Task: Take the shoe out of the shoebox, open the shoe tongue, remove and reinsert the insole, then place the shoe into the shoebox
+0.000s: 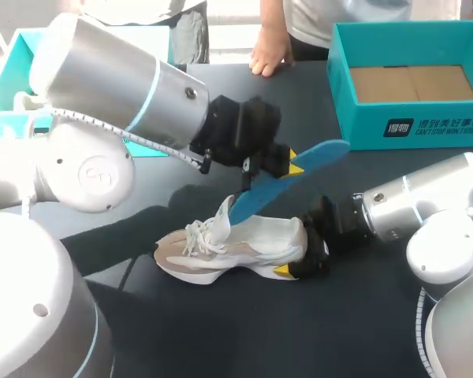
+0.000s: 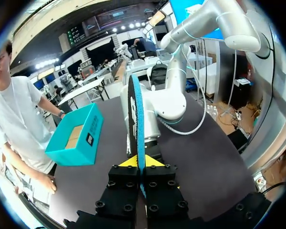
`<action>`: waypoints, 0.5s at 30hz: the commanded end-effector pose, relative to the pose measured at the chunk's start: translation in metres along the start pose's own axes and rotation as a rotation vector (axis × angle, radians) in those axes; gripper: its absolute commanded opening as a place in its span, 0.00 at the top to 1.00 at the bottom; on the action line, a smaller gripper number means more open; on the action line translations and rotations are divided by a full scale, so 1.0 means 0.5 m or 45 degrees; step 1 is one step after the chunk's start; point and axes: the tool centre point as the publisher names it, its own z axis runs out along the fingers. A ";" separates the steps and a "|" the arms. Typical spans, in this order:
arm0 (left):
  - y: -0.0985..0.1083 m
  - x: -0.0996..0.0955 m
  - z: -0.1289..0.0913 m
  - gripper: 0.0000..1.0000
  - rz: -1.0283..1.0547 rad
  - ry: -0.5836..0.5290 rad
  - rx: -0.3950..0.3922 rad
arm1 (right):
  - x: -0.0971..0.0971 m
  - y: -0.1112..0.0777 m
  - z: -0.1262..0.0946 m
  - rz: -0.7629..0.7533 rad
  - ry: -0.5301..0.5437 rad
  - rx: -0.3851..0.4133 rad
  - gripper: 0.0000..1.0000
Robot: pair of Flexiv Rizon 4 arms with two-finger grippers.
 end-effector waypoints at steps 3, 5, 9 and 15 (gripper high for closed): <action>-0.033 -0.039 -0.061 1.00 -0.001 0.154 0.143 | -0.005 -0.006 0.011 0.001 0.000 0.009 1.00; -0.052 -0.048 -0.069 1.00 0.003 0.187 0.182 | -0.005 -0.006 0.011 0.001 0.000 0.009 1.00; -0.083 -0.064 -0.086 1.00 -0.007 0.202 0.249 | -0.005 -0.006 0.011 0.001 0.000 0.009 1.00; -0.099 -0.076 -0.101 1.00 -0.016 0.215 0.288 | -0.005 -0.006 0.011 0.001 0.000 0.009 1.00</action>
